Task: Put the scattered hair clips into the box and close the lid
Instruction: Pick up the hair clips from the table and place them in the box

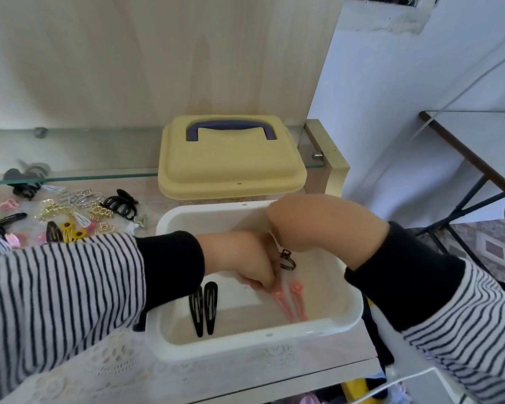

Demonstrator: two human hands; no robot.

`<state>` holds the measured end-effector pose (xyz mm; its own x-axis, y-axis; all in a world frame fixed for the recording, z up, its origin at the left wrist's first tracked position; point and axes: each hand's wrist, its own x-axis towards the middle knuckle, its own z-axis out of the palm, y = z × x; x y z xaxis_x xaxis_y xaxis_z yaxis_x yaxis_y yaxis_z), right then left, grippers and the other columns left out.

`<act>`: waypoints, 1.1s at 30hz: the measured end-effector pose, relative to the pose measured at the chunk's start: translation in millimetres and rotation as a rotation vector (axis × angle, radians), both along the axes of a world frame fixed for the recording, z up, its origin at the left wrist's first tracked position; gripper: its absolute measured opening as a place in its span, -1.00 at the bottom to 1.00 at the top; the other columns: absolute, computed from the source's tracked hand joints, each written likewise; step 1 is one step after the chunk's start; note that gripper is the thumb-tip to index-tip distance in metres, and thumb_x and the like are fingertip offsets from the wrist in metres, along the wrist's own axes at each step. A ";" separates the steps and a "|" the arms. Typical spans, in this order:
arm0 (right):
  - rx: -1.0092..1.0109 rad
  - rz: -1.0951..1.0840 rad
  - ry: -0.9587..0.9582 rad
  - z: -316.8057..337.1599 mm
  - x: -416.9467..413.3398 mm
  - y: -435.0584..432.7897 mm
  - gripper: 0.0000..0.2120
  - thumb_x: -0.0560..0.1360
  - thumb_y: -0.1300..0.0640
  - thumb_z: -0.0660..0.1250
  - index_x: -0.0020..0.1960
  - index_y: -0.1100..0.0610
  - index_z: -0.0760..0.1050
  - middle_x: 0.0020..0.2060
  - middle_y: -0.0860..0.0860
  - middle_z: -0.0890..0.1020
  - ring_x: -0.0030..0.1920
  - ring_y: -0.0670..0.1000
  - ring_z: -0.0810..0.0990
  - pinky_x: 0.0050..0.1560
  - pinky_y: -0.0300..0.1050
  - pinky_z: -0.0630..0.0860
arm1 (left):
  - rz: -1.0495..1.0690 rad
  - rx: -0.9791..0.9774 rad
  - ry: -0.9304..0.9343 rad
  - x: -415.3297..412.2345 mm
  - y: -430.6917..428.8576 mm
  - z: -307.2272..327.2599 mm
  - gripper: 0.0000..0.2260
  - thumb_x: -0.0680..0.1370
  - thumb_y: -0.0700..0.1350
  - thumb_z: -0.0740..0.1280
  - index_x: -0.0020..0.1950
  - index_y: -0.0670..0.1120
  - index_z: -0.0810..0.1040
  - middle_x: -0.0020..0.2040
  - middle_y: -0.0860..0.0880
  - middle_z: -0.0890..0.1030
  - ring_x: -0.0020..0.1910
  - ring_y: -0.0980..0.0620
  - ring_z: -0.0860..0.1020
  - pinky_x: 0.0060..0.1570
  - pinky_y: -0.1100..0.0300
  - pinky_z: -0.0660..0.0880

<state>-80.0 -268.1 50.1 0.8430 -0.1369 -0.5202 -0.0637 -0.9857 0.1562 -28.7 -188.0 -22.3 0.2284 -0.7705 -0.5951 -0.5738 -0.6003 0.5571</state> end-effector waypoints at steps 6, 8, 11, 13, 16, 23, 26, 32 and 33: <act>0.101 -0.113 -0.143 13.8 -11.4 -3.4 -0.70 0.54 0.28 0.16 0.21 0.12 0.50 0.14 0.07 0.54 0.07 0.08 0.55 -0.11 -0.15 0.42 | -0.104 0.015 -0.242 -5.1 11.2 22.2 -0.75 0.52 0.07 0.36 0.17 0.05 0.57 -0.06 0.14 0.49 -0.07 0.11 0.47 -0.01 0.24 0.43; 0.139 -0.146 -0.181 13.9 -17.1 -6.7 -0.72 0.55 0.26 0.18 0.21 0.07 0.49 0.13 0.01 0.53 0.09 0.06 0.53 -0.04 -0.16 0.43 | -0.111 0.009 -0.347 -5.2 24.2 29.0 -0.72 0.53 0.14 0.31 0.20 0.11 0.53 0.02 0.17 0.51 0.02 0.09 0.49 0.06 0.21 0.43; 0.215 -0.204 -0.236 14.6 -24.2 -10.2 -0.75 0.55 0.17 0.21 0.19 -0.02 0.47 0.12 -0.06 0.50 0.12 0.02 0.49 0.01 -0.16 0.43 | -0.130 -0.045 -0.517 -2.9 45.9 38.3 -0.69 0.56 0.18 0.22 0.26 0.15 0.46 0.13 0.16 0.55 0.13 0.05 0.52 0.11 0.16 0.44; 0.244 -0.230 -0.288 12.1 -27.4 -10.8 -0.80 0.55 0.10 0.21 0.15 -0.06 0.48 0.13 -0.08 0.52 0.13 0.01 0.49 0.05 -0.12 0.46 | -0.136 -0.106 -0.645 -2.2 59.9 44.6 -0.69 0.58 0.18 0.15 0.29 0.18 0.42 0.16 0.17 0.55 0.15 0.08 0.51 0.11 0.13 0.44; 0.239 -0.238 -0.412 8.4 -31.1 -4.3 -0.83 0.55 0.03 0.20 0.09 -0.06 0.51 0.08 -0.08 0.56 0.07 0.02 0.54 0.07 -0.03 0.51 | -0.102 -0.241 -0.771 -1.9 81.5 53.4 -0.70 0.60 0.17 0.10 0.30 0.21 0.41 0.19 0.20 0.53 0.16 0.13 0.50 0.10 0.13 0.44; 0.279 -0.146 -0.768 1.0 -31.6 38.2 -0.82 0.55 -0.02 0.20 0.10 -0.02 0.49 0.00 -0.10 0.55 -0.03 0.00 0.56 -0.07 0.00 0.55 | 0.052 -0.543 -0.881 -2.0 143.7 59.9 -0.68 0.55 0.18 0.06 0.16 0.22 0.53 0.12 0.22 0.55 0.13 0.16 0.50 0.19 0.15 0.28; 0.329 -0.108 -0.874 0.0 -28.9 68.6 -0.81 0.55 -0.02 0.21 0.10 0.01 0.49 -0.04 -0.08 0.55 -0.04 0.00 0.55 -0.12 -0.03 0.53 | 0.181 -0.637 -0.927 -0.1 174.4 53.6 -0.72 0.53 0.15 0.13 0.11 0.20 0.57 0.13 0.21 0.55 0.13 0.15 0.51 0.22 0.07 0.33; 0.463 -0.051 -0.956 -4.2 -12.8 138.1 -0.73 0.57 0.00 0.19 0.22 0.06 0.44 0.12 -0.03 0.51 0.04 0.02 0.51 -0.07 -0.08 0.47 | 0.488 -0.797 -1.016 16.2 230.9 39.6 -0.75 0.53 0.13 0.25 0.15 0.13 0.57 0.18 0.14 0.53 0.17 0.10 0.51 0.21 -0.03 0.40; 0.491 -0.042 -0.979 -7.6 -9.3 148.6 -0.74 0.56 0.02 0.21 0.21 0.08 0.44 0.12 -0.02 0.50 0.04 0.03 0.50 -0.09 -0.11 0.46 | 0.524 -0.810 -1.012 19.5 238.0 35.9 -0.74 0.54 0.13 0.24 0.16 0.11 0.58 0.18 0.12 0.54 0.17 0.08 0.52 0.19 -0.06 0.42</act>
<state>-89.3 -119.4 42.5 0.9204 -0.1362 0.3665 0.0187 -0.9209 -0.3892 -9.2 50.0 13.6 0.6509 -0.5095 0.5628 -0.7424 -0.5819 0.3319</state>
